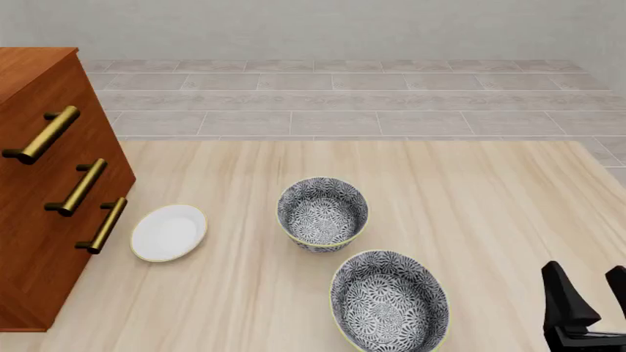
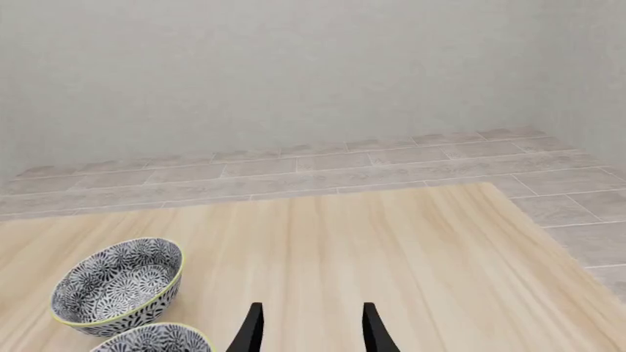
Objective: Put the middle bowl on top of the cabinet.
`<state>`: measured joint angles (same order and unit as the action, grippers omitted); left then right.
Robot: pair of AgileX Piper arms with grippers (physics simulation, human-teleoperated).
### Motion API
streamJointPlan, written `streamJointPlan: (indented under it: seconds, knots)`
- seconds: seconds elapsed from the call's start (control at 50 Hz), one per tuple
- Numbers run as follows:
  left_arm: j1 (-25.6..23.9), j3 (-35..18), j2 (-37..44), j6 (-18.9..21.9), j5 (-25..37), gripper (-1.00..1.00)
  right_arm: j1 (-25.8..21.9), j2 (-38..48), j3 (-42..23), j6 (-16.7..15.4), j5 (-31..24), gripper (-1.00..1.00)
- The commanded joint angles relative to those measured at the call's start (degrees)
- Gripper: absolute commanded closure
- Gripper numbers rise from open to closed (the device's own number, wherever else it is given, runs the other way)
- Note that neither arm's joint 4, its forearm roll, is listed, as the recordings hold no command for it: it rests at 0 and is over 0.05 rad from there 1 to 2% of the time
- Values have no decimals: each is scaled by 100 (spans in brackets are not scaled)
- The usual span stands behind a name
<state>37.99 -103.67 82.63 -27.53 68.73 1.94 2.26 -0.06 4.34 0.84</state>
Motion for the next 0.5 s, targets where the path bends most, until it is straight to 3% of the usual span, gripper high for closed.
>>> streamJointPlan:
  seconds: [0.02, 0.5]
  knots:
    - [52, 57, -33, 66, -42, 100, 6, -29, 1, 3, -24, -100]
    - [121, 153, -44, 209, -115, 100, 19, -33, 3, 37, -22, -100]
